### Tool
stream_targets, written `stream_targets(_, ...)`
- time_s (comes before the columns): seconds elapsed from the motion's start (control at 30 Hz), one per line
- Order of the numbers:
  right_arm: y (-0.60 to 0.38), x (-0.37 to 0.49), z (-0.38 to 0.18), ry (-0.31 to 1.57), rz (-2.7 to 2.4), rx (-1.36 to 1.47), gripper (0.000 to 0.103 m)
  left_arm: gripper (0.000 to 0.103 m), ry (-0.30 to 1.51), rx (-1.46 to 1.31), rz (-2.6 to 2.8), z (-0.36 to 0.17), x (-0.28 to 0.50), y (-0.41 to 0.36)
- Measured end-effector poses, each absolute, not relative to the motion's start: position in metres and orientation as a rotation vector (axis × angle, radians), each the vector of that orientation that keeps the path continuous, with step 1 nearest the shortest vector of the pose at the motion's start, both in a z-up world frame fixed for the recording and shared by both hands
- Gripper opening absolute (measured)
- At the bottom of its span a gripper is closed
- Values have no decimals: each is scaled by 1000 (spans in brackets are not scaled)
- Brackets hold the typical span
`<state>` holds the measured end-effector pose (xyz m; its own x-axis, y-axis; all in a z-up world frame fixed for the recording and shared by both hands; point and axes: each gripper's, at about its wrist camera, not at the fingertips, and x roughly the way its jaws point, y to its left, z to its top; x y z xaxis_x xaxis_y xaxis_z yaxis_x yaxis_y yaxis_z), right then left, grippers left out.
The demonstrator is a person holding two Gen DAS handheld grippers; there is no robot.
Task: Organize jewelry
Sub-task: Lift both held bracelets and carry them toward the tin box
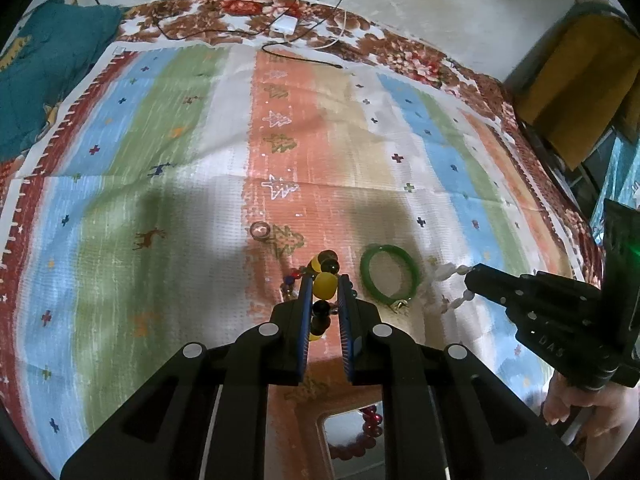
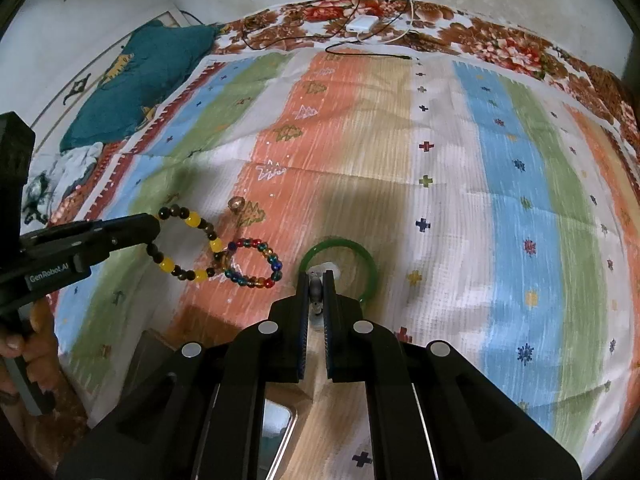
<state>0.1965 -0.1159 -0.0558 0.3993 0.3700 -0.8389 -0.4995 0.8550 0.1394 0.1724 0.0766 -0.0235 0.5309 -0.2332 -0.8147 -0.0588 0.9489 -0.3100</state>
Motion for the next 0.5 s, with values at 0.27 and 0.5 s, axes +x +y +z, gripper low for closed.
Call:
stream_targets(0.27, -117, 185, -52, 1006, 551, -168, 8, 12, 1006, -301, -109, -20, 169, 72)
stream_targets(0.5, -120, 174, -45, 991, 567, -172, 8, 12, 974, -283, -108, -10, 160, 67)
